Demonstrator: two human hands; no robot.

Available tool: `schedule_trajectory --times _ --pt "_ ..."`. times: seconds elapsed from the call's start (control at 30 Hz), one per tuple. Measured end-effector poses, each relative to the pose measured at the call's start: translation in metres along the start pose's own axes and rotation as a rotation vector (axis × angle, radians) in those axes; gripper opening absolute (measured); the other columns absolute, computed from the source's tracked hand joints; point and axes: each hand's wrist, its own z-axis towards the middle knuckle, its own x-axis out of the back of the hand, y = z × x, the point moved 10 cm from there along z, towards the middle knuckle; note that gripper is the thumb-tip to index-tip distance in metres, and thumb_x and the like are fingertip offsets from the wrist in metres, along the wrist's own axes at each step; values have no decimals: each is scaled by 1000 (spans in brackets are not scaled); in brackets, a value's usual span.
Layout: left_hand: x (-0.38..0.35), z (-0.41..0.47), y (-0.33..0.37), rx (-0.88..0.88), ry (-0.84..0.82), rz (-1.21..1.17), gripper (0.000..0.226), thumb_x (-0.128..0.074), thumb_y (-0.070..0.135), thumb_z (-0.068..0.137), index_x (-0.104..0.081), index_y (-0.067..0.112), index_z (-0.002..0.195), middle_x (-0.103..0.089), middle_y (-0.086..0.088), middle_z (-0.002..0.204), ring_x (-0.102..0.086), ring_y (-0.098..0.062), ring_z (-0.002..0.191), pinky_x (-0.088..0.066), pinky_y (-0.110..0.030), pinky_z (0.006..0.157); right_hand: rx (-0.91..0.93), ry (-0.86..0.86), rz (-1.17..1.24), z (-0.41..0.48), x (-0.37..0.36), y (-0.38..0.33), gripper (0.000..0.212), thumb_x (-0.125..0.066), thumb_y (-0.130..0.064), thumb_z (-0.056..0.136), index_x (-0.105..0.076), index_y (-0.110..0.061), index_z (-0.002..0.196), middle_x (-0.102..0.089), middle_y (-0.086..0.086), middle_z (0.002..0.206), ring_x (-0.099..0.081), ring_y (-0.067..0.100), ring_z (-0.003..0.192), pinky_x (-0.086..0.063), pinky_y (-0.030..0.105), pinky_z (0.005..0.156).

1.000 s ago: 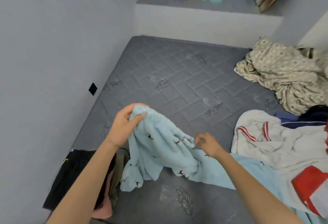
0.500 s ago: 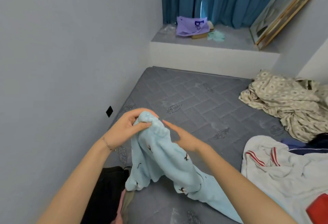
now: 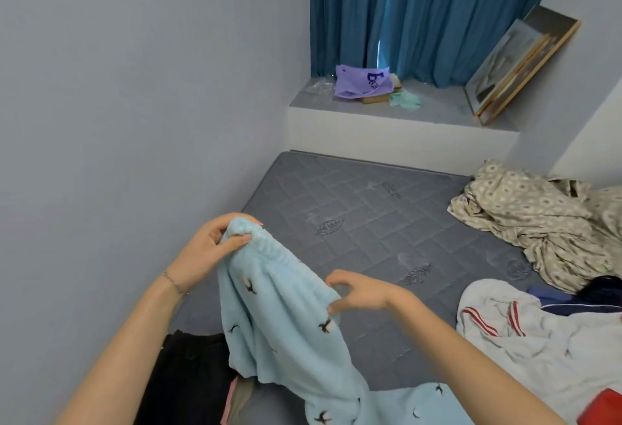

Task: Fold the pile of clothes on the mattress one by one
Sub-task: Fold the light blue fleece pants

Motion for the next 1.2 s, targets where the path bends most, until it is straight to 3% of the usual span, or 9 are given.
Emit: schedule_trajectory --times 0.07,0.23,0.4,0.63,0.77,0.87,0.93,1.03,1.2 --pt "13 0 -14 49 97 -25 12 -64 24 88 -71 30 97 -71 10 104 -64 -2 99 -48 -10 77 25 88 65 -12 10 2 27 -67 -41 78 -51 -21 85 -47 -13 86 -44 8 78 -34 29 72" --pt "35 3 -46 138 331 -73 14 -58 15 94 -68 18 103 -72 8 99 -65 -7 94 -50 -17 77 -31 308 24 -41 34 18 24 -57 -44 90 -44 -24 87 -44 -9 74 -36 4 60 -31 26 61" --pt "41 5 -58 179 547 -214 9 -54 15 96 -62 12 94 -64 -7 93 -59 -21 89 -50 -30 78 -149 299 -174 -64 30 49 40 -66 -52 84 -41 -23 71 -44 -7 68 -40 12 63 -28 31 58" --pt "24 19 -62 246 530 -163 9 -59 16 93 -63 14 85 -64 -8 87 -59 -22 85 -49 -35 77 -219 502 285 -92 64 49 41 -70 -48 82 -51 -15 67 -49 -6 58 -43 7 53 -30 25 53" --pt "16 36 -45 232 534 -230 9 -61 17 92 -66 14 84 -67 -7 87 -62 -21 85 -51 -34 81 -166 694 491 -103 108 7 35 -68 -48 84 -73 -13 81 -71 -9 74 -65 8 73 -45 17 59" --pt "20 53 -13 155 554 -281 12 -62 16 91 -64 16 80 -66 -2 80 -62 -14 76 -52 -27 72 -82 780 603 -118 147 -34 22 -69 -44 84 -74 -23 87 -76 -5 87 -70 9 84 -53 22 72" --pt "28 64 16 95 576 -303 13 -61 15 91 -63 17 78 -65 0 77 -63 -10 72 -51 -25 70 -25 818 623 -131 174 -64 21 -70 -43 83 -74 -24 88 -76 -6 85 -71 6 81 -53 20 69" --pt "35 79 59 11 563 -299 12 -61 15 92 -63 15 80 -64 -5 82 -62 -16 81 -51 -32 81 13 862 643 -150 207 -99 31 -73 -43 80 -72 -16 95 -76 -2 86 -72 11 81 -54 22 69" --pt "35 93 123 -97 567 -378 9 -60 16 93 -63 8 90 -64 -16 99 -62 -25 98 -49 -40 94 109 977 758 -177 248 -145 38 -73 -43 79 -72 -14 104 -75 5 99 -70 20 97 -53 36 91"
